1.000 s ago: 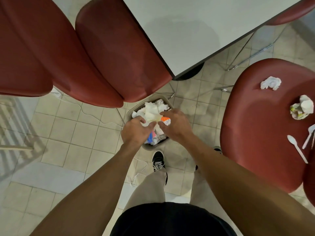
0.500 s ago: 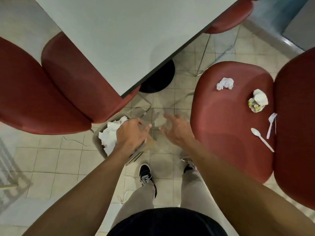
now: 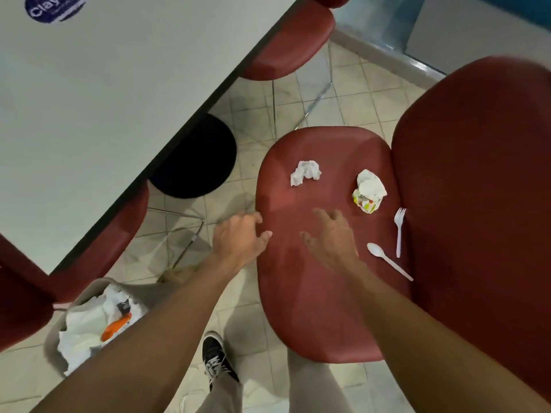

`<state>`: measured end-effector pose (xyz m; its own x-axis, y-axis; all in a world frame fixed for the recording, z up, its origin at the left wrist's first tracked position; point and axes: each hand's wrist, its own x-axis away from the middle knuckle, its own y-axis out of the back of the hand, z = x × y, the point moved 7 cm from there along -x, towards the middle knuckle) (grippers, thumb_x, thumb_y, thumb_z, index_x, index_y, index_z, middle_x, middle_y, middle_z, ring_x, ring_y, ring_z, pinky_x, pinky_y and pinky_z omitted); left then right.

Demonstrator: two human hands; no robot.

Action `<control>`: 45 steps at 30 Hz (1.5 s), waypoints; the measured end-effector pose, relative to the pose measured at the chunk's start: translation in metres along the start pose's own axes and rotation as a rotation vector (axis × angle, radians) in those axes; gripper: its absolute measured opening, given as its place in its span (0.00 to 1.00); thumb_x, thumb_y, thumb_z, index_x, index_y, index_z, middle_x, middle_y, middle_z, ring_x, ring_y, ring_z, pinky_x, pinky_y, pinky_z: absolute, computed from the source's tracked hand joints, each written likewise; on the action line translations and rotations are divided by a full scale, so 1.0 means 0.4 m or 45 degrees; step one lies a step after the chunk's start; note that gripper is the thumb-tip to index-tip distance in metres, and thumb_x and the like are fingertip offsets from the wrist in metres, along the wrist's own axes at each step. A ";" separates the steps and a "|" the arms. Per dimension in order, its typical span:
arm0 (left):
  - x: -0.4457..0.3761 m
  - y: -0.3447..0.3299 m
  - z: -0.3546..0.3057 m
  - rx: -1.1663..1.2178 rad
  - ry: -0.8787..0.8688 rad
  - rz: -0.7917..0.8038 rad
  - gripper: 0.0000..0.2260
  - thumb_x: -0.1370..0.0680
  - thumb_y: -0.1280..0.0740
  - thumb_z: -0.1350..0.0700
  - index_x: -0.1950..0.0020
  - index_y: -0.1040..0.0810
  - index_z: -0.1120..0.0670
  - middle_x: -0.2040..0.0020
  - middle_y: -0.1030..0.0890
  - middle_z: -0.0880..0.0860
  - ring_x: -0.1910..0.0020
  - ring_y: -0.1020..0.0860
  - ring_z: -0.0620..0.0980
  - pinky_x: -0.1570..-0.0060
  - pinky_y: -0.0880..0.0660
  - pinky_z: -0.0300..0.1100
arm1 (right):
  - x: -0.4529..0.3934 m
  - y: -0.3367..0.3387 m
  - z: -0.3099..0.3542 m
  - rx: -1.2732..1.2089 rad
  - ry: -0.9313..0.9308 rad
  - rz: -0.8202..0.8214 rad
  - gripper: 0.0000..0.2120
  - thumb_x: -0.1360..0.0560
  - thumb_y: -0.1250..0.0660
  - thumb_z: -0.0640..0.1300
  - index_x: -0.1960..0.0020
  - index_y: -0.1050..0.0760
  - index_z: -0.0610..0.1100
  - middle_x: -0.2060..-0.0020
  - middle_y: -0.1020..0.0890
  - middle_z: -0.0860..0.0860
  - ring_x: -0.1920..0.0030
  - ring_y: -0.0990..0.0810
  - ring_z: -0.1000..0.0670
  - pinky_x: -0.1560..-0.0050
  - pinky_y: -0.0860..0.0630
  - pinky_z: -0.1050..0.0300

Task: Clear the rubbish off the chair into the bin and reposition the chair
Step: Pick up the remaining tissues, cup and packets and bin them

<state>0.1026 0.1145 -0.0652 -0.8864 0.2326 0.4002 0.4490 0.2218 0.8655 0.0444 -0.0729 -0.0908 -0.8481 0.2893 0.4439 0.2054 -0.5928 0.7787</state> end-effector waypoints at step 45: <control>-0.277 -0.206 -0.205 0.232 -0.193 0.039 0.04 0.25 0.32 0.59 0.56 0.17 0.57 0.59 0.26 0.55 0.62 0.24 0.55 0.63 0.30 0.43 | -0.182 0.039 -0.284 -0.190 -0.147 -0.053 0.26 0.26 0.34 0.45 0.29 0.34 0.52 0.39 0.29 0.46 0.40 0.27 0.45 0.41 0.29 0.52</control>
<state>0.1547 -0.0073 -0.1561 -0.8514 0.3780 0.3636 0.5002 0.3768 0.7796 0.0539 -0.1884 -0.1613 -0.7907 0.3951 0.4676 0.0894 -0.6811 0.7267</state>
